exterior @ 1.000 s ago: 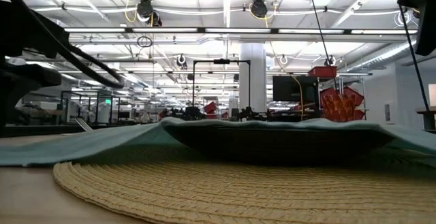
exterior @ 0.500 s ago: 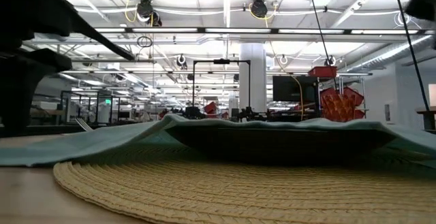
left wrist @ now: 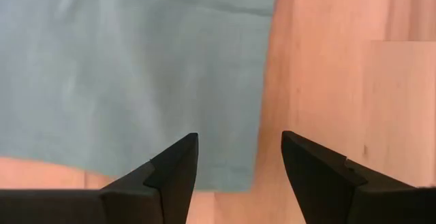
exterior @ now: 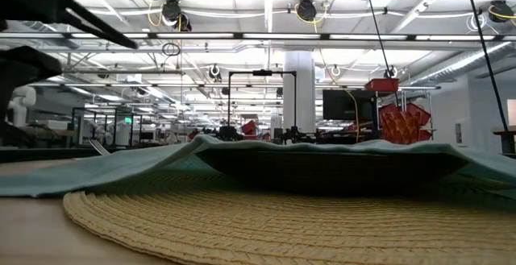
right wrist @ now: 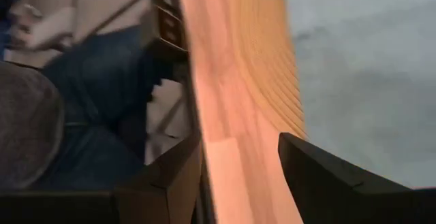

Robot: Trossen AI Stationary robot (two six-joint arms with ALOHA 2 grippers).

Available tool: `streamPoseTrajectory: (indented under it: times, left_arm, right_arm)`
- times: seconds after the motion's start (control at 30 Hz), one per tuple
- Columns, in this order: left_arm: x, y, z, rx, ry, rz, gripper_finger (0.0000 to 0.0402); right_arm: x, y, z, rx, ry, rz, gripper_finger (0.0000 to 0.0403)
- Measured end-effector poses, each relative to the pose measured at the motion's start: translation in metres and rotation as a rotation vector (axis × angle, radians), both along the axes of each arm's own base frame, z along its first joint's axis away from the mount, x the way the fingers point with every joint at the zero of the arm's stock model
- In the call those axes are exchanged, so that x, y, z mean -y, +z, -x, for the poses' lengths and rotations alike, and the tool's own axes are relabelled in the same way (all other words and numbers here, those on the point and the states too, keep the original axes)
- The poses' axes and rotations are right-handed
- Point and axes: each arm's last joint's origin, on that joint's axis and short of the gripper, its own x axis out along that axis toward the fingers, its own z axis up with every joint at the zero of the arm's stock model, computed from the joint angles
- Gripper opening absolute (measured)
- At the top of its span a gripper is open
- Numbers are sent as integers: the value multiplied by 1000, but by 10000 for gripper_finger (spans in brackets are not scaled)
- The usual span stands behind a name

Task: Set table place
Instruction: Fold the blue napkin

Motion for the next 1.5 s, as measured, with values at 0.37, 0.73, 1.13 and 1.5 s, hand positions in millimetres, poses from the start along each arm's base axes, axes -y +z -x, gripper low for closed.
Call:
streamPoseTrajectory:
  times: [0.37, 0.73, 1.13, 1.5]
  left_arm:
    - [13, -10, 21, 40, 98, -122, 196]
    - [27, -21, 25, 57, 35, -116, 196]
    - [28, -45, 18, 55, 43, -230, 195]
    - [29, -46, 17, 80, 71, -244, 195]
  right_arm:
    - [-24, -8, -22, -130, 40, 196, 154]
    - [-40, -26, -27, -268, 27, 317, 153]
    - [-34, -31, -17, -348, 7, 403, 153]
    - [-37, -57, -19, -392, 4, 472, 153]
